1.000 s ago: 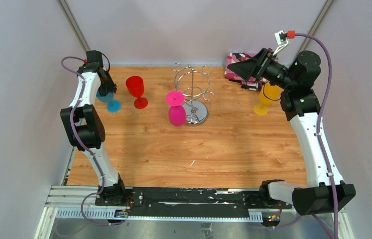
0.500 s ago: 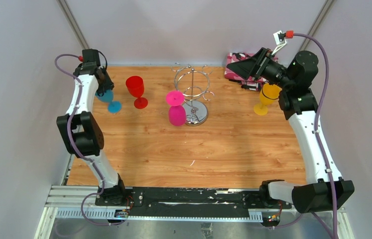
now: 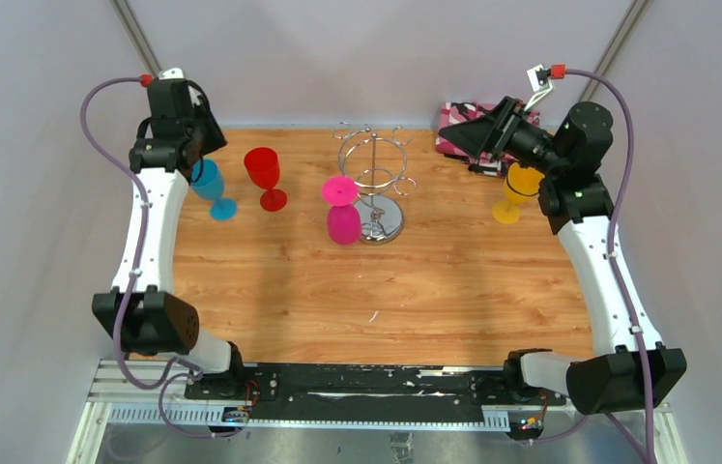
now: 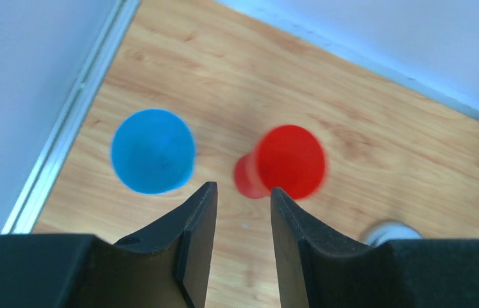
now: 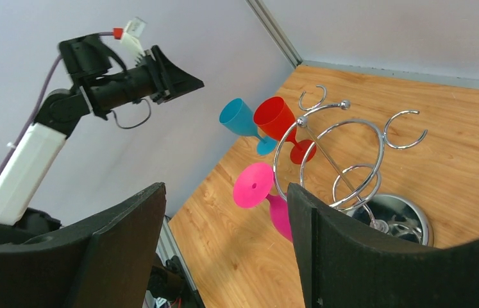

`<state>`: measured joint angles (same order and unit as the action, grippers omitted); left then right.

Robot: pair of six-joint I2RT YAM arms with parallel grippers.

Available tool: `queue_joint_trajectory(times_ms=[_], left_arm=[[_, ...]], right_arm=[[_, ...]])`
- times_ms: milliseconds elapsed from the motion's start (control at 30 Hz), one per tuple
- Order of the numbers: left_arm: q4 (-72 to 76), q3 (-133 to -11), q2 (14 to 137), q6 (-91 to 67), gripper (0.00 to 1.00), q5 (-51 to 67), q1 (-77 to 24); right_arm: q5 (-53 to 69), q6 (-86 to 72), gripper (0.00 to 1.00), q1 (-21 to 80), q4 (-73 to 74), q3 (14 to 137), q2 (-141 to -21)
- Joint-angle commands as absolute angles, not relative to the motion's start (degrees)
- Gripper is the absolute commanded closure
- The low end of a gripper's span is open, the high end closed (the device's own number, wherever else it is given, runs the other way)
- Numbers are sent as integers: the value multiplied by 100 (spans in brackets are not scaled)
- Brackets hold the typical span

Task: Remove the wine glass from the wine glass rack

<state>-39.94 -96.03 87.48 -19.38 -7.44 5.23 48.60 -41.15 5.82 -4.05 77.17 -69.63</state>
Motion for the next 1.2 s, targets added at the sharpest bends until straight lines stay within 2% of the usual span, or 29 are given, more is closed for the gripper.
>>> queue_joint_trajectory(times_ms=[0,167,300,400,533,733,1167], left_arm=[[-3379,-9191,7692,-2184,58,-211,-206],[-973,-7351,6430,-3709,54,2140,-504],[237,-6389,6082,-4792,55,2730,-797],[965,-5853,5990,-5543,53,2872,-1045],[1040,-5440,6122,-5876,54,2745,-1349],[1038,-4828,5929,-5970,52,2356,-1436],[1028,-4463,6187,-5787,51,2343,-1507]], right_arm=[[4888,-3973,26,501,-304,7678,-6768],[4877,-3916,26,501,-216,7591,-6658],[4885,-3903,26,505,-167,7534,-6559],[4878,-3900,26,501,-143,7494,-6490],[4878,-3898,26,501,-117,7466,-6433],[4878,-3837,26,501,-21,7447,-6407],[4869,-3891,26,501,-58,7425,-6447]])
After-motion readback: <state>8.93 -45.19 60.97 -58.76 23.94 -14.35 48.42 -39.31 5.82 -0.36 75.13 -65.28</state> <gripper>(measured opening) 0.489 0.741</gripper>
